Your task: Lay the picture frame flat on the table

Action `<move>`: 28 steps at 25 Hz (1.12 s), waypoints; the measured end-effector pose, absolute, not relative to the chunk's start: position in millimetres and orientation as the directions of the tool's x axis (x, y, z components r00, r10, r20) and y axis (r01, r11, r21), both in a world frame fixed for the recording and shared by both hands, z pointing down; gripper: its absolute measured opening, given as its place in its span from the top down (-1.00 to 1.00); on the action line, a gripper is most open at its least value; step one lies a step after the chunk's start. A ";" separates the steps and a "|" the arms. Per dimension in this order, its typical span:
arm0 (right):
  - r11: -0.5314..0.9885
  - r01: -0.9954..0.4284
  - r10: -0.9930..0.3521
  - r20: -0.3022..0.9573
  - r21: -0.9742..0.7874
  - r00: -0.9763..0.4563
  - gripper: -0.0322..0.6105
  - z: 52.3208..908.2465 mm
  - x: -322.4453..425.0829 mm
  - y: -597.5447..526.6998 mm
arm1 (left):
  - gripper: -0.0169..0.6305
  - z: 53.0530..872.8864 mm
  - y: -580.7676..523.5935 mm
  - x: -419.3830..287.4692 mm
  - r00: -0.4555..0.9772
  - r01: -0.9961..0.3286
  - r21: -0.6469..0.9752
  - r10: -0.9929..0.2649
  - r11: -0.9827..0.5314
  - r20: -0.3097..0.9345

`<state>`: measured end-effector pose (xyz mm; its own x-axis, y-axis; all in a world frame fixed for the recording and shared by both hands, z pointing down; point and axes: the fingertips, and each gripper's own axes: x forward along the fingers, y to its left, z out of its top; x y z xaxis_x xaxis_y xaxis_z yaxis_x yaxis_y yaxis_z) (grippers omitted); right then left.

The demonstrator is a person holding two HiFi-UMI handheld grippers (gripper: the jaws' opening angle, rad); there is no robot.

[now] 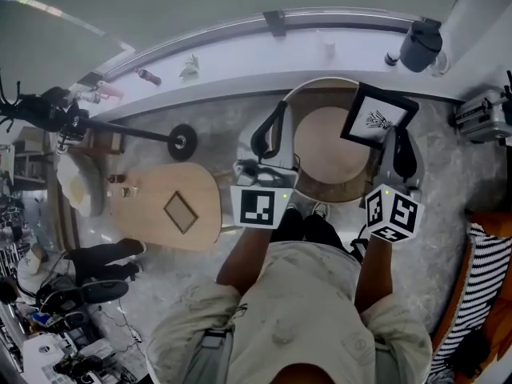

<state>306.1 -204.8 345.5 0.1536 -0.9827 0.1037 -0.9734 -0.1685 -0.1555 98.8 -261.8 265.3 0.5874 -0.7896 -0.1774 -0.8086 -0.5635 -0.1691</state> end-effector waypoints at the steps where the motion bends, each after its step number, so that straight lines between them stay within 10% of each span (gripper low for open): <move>1: -0.166 -0.974 -0.983 0.109 -0.156 0.151 0.68 347.5 306.2 -207.9 | 0.94 267.4 -265.4 98.6 0.586 -0.809 -0.169 -0.791 -0.563 -0.173; 28: -0.157 -0.984 -0.953 0.273 -0.083 0.129 0.68 417.5 251.6 -374.0 | 0.94 337.2 -431.2 55.7 0.590 -0.807 -0.082 -0.792 -0.585 -0.158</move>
<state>251.6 -374.0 417.5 0.1288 -0.9534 0.2727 -0.9842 -0.1566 -0.0826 55.7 -431.2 337.2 0.5904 -0.7915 -0.1581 -0.8067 -0.5853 -0.0820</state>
